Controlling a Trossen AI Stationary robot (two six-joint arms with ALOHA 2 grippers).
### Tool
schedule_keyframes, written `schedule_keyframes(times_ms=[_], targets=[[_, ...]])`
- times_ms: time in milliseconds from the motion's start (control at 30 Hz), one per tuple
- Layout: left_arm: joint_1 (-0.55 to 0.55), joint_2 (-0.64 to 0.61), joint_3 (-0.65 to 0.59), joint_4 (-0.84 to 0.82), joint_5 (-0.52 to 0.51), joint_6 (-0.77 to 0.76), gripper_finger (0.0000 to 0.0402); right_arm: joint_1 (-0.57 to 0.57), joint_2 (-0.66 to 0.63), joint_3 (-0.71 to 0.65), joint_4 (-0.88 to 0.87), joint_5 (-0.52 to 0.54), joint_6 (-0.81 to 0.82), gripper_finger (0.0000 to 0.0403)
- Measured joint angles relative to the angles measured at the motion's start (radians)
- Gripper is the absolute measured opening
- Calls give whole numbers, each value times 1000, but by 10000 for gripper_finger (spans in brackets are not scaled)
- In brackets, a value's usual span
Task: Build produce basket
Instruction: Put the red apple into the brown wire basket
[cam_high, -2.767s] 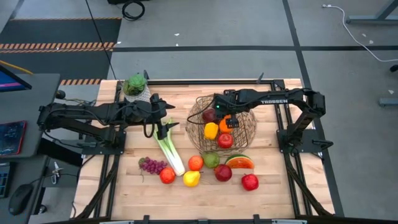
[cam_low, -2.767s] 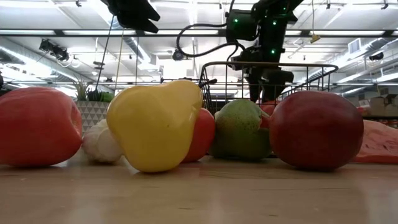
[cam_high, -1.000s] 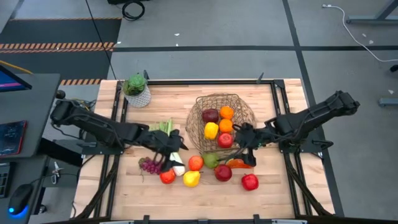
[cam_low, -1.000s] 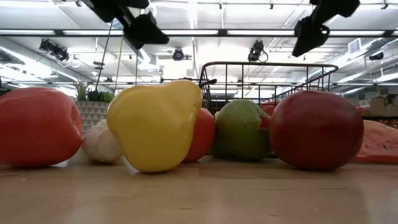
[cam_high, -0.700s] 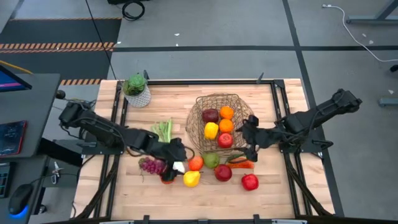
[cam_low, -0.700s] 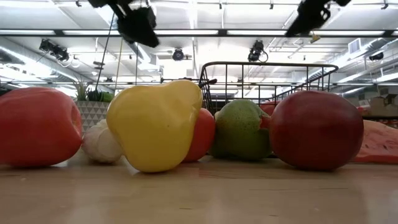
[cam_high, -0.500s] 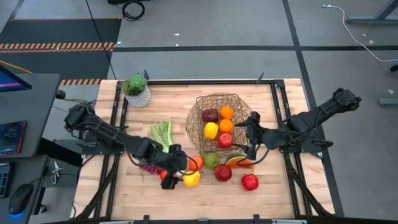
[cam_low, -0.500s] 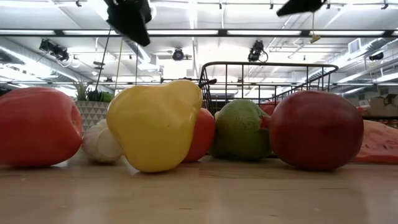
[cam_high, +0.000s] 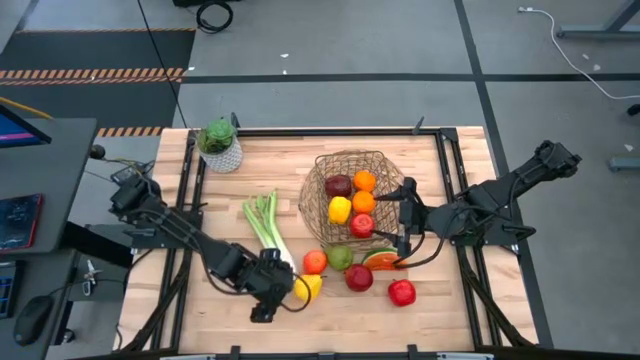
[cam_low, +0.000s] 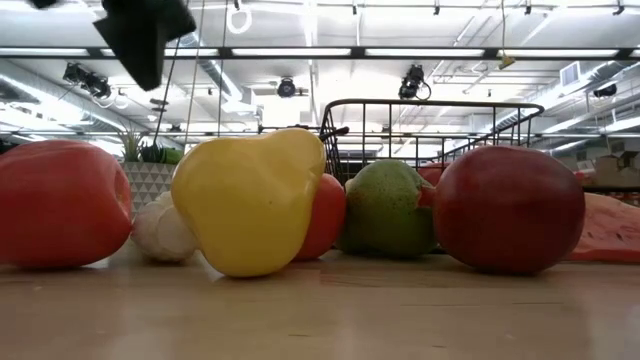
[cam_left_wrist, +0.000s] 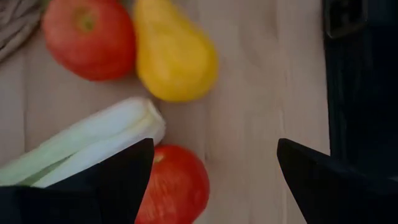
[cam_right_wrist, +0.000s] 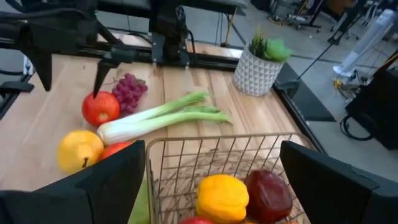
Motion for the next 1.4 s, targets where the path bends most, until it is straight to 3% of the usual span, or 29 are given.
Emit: schedule_keyframes(times_ms=[400,767,1233,1400], targets=[[-74,2,0,-140,-9,766,348,-23,0,0,56,14,-57,375],[-54,97,-2,-158,35,915,353,-34,0,0,39,-14,-9,375],[-45,105,-35,-127,11,1055,353,-33,1,0,34,-26,28,375],[-43,105,-101,-96,-94,1171,353,-33,1,0,40,-58,28,375]])
